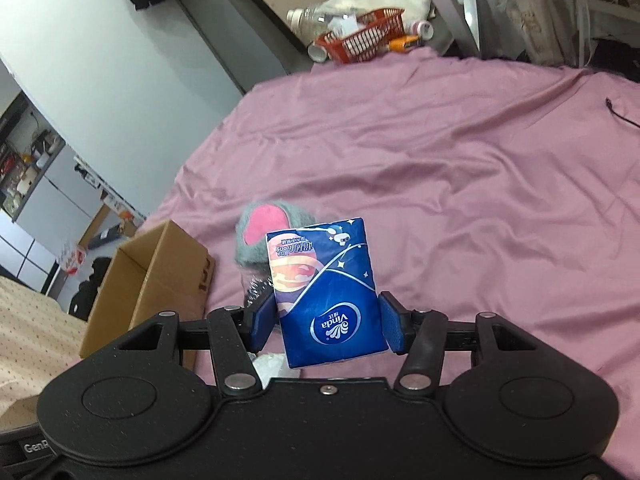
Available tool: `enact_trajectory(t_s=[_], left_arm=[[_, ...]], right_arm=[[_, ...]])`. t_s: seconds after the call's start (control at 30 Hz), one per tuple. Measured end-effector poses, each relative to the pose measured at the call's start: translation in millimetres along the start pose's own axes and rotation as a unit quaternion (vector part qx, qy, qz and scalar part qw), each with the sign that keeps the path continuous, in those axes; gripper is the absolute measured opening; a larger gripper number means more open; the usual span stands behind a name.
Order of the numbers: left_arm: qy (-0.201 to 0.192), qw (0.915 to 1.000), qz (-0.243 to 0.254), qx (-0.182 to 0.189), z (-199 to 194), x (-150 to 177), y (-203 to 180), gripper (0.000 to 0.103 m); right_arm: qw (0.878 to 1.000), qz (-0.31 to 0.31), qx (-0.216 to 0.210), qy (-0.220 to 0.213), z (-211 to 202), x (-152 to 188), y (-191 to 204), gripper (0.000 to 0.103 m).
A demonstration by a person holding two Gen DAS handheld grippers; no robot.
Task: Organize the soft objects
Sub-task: 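Carry the burger plush and tissue pack over the cardboard box with both tools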
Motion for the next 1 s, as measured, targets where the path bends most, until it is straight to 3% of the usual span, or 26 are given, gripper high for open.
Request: enact_trajectory(t_s=[0.43,1.0], left_arm=[[-0.015,0.9996,0.016,-0.017,-23,-14,11,0.031],[-0.048,0.9981,0.002,-0.039,-45,-51,62,0.031]], right_arm=[[0.999,-0.015,-0.018,-0.033,-18,1,37,0.053],[0.998,-0.031,-0.033,-0.053,-18,-7,88,0.053]])
Point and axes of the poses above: each gripper's, at about its wrist camera, not at the fingertips, and z roughly the way its jaws point, y to its left, x to its underside, the point moved 3 cm from there along z, roughly the way its jaws point, and after that the axes turned 8 degrees about y, right-handed, at the moved point
